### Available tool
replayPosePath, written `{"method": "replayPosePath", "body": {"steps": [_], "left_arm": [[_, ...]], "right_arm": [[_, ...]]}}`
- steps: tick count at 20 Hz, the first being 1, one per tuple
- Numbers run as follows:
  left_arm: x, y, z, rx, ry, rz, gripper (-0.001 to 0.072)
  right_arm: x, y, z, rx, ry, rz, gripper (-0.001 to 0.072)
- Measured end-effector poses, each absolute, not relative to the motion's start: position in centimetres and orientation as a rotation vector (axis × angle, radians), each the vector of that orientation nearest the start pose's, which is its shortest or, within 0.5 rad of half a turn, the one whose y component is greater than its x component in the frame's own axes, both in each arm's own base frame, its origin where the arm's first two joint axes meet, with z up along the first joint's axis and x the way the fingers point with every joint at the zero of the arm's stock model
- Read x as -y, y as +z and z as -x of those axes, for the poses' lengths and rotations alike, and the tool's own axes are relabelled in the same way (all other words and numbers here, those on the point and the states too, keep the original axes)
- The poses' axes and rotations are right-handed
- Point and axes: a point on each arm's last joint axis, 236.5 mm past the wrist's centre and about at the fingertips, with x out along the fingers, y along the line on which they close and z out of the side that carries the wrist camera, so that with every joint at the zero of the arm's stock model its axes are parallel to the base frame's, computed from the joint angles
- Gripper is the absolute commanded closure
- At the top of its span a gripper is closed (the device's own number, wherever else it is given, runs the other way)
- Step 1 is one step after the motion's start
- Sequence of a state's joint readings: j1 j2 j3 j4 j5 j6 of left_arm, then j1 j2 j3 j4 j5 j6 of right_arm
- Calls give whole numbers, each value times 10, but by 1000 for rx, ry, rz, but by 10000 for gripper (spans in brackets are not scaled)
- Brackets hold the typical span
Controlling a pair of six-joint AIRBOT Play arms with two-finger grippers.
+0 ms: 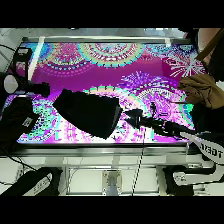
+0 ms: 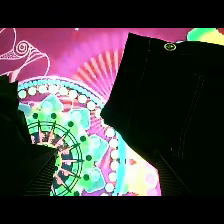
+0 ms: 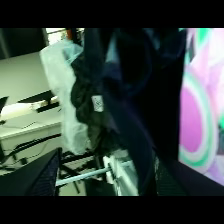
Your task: Fold the clothes and pants, and hang the long-sleeved shirts on hangers.
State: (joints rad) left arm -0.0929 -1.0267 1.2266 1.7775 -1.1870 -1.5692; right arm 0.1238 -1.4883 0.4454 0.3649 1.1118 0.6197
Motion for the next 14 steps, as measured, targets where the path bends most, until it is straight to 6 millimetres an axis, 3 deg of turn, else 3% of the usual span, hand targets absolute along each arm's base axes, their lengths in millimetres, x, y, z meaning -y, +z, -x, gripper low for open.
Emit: {"method": "replayPosePath", "body": {"steps": [1, 7, 14], "left_arm": [[-10, 132, -374, -974, 52, -210, 12], [-10, 131, -374, -975, 51, -208, 12], [-5, 130, -373, -979, 36, -189, 12]], "right_arm": [[-240, -50, -320, -1088, 663, -1327, 14], [-239, -78, -328, -1111, 542, -1247, 14], [-247, -82, -349, -1129, 454, -1219, 14]]}}
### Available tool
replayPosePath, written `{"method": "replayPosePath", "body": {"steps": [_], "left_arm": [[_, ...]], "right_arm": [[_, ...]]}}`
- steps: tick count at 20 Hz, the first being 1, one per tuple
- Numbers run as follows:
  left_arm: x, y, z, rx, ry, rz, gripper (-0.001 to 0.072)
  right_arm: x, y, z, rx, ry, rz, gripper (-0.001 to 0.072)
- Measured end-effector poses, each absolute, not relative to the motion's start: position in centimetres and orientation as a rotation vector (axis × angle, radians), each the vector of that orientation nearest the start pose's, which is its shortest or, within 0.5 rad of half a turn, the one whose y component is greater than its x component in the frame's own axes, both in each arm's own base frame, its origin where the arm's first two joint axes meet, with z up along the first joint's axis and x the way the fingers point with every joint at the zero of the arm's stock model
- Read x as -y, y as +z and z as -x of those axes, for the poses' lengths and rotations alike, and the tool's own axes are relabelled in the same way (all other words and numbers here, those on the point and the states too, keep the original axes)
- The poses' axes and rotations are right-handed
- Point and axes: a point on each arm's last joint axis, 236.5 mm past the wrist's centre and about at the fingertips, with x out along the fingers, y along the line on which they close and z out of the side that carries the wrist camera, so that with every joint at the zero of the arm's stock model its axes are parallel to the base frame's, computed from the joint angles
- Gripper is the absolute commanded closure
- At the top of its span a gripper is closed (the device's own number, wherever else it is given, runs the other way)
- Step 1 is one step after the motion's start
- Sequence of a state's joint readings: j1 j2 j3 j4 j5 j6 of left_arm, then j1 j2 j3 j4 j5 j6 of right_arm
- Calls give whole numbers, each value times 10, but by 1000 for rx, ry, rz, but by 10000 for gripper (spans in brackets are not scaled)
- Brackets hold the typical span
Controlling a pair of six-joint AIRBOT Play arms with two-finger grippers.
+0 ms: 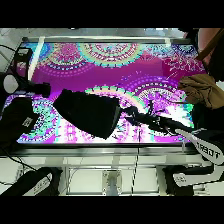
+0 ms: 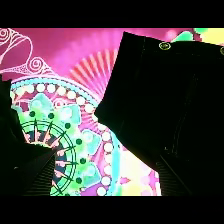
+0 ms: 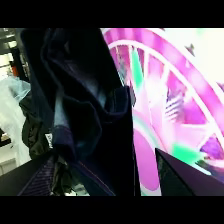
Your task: Fold the clothes and pants, and hang the long-sleeved shirts on hangers.
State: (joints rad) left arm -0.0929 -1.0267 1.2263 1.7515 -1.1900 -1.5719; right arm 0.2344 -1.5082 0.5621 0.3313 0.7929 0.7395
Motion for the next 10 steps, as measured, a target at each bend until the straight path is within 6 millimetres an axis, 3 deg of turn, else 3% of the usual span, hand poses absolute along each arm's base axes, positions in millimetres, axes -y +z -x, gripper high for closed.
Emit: {"method": "replayPosePath", "body": {"steps": [10], "left_arm": [[-2, 130, -373, -981, 28, -180, 12]], "right_arm": [[-288, -97, -325, -1279, 459, -1113, 25]]}}
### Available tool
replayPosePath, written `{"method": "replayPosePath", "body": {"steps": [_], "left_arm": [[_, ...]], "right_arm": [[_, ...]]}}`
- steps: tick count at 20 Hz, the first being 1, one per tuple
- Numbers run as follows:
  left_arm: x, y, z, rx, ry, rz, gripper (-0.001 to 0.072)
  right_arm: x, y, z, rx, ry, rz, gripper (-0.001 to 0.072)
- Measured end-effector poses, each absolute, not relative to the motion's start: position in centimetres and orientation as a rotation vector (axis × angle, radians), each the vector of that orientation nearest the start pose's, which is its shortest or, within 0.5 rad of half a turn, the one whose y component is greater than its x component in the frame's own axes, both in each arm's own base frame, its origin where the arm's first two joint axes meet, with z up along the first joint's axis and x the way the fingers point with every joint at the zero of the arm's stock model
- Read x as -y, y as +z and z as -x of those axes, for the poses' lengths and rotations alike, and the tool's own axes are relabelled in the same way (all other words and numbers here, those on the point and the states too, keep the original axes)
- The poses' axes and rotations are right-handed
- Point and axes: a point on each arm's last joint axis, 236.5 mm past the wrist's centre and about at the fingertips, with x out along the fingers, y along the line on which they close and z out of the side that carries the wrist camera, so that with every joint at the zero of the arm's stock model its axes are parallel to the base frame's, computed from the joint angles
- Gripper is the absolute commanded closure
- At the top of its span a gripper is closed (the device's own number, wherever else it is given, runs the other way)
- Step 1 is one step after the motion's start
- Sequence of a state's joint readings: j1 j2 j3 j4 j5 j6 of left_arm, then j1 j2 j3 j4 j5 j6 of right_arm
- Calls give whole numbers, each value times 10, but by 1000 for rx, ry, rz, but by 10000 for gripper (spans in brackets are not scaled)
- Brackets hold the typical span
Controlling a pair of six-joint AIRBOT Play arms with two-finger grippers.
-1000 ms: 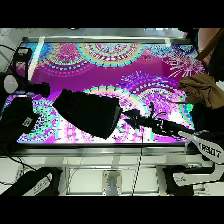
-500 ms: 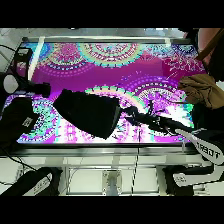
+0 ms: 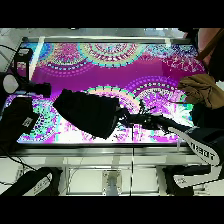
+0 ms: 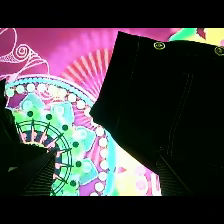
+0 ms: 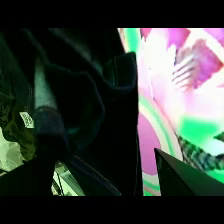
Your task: Fold the clothes and pants, and hang the long-sleeved shirts on hangers.
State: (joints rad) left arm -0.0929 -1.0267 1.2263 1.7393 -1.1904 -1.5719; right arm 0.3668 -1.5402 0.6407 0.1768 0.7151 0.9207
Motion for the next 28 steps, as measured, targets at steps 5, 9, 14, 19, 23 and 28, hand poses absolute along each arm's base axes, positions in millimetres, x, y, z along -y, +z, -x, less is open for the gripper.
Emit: {"method": "replayPosePath", "body": {"steps": [5, 9, 14, 19, 23, 28], "left_arm": [[-2, 129, -373, -981, 26, -178, 12], [-1, 129, -373, -981, 24, -175, 12], [-1, 129, -373, -981, 24, -175, 12], [-1, 129, -373, -981, 24, -175, 12], [-1, 129, -373, -981, 24, -175, 12], [-1, 129, -373, -981, 24, -176, 12]], "right_arm": [[-306, -99, -327, -1286, 458, -1073, 48], [-328, -104, -332, -1330, 474, -1088, 102], [-345, -100, -348, -1326, 509, -1070, 629], [-355, -63, -372, -1273, 617, -1083, 701], [-321, -17, -412, -1186, 716, -1102, 701], [-189, 60, -478, -945, 666, -1076, 702]]}}
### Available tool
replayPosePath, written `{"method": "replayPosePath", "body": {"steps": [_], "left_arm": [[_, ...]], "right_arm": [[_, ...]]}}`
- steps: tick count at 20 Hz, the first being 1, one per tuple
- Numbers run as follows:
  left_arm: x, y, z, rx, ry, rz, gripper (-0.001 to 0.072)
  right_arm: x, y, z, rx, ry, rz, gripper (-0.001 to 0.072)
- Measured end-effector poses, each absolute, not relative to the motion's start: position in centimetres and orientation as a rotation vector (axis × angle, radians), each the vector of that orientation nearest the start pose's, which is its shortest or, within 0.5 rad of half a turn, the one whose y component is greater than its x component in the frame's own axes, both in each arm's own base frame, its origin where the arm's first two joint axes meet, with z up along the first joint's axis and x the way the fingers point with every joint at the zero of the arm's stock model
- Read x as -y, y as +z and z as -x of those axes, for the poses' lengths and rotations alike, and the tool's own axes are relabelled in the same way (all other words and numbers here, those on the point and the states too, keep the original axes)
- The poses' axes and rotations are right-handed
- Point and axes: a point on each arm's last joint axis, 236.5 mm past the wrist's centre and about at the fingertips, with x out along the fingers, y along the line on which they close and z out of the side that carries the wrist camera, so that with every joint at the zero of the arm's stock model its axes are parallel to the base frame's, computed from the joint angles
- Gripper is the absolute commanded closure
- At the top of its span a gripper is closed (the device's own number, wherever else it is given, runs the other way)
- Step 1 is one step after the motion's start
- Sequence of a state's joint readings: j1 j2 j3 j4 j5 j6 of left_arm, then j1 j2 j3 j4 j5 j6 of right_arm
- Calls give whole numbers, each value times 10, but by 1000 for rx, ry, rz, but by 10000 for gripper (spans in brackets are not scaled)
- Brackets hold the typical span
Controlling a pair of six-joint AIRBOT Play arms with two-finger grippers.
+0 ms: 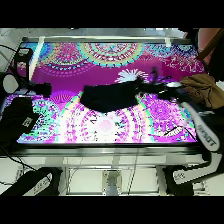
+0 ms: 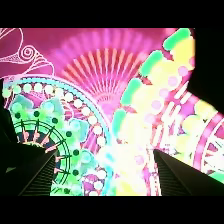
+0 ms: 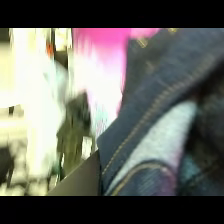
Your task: Fold the clothes and pants, and hang the long-sleeved shirts on hangers.
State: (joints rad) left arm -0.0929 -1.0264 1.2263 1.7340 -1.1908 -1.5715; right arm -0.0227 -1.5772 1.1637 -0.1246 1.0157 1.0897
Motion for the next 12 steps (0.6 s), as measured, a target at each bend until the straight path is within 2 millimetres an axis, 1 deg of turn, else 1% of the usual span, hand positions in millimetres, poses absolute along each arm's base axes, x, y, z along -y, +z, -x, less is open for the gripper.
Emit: {"method": "replayPosePath", "body": {"steps": [2, 3, 5, 6, 8, 10, 12], "left_arm": [[-1, 129, -373, -981, 24, -176, 12], [-1, 129, -373, -981, 24, -176, 12], [-1, 129, -373, -981, 24, -176, 12], [-1, 129, -373, -981, 24, -176, 12], [-1, 129, -373, -981, 24, -176, 12], [-1, 129, -373, -981, 23, -175, 12], [2, 129, -373, -982, 16, -166, 12]], "right_arm": [[-114, 93, -494, -823, 581, -1064, 702], [-70, 112, -497, -756, 528, -1050, 702], [15, 148, -492, -632, 403, -1027, 702], [58, 166, -483, -576, 333, -1018, 702], [130, 194, -455, -498, 203, -987, 702], [183, 215, -418, -461, 102, -950, 702], [219, 221, -378, -483, 11, -920, 702]]}}
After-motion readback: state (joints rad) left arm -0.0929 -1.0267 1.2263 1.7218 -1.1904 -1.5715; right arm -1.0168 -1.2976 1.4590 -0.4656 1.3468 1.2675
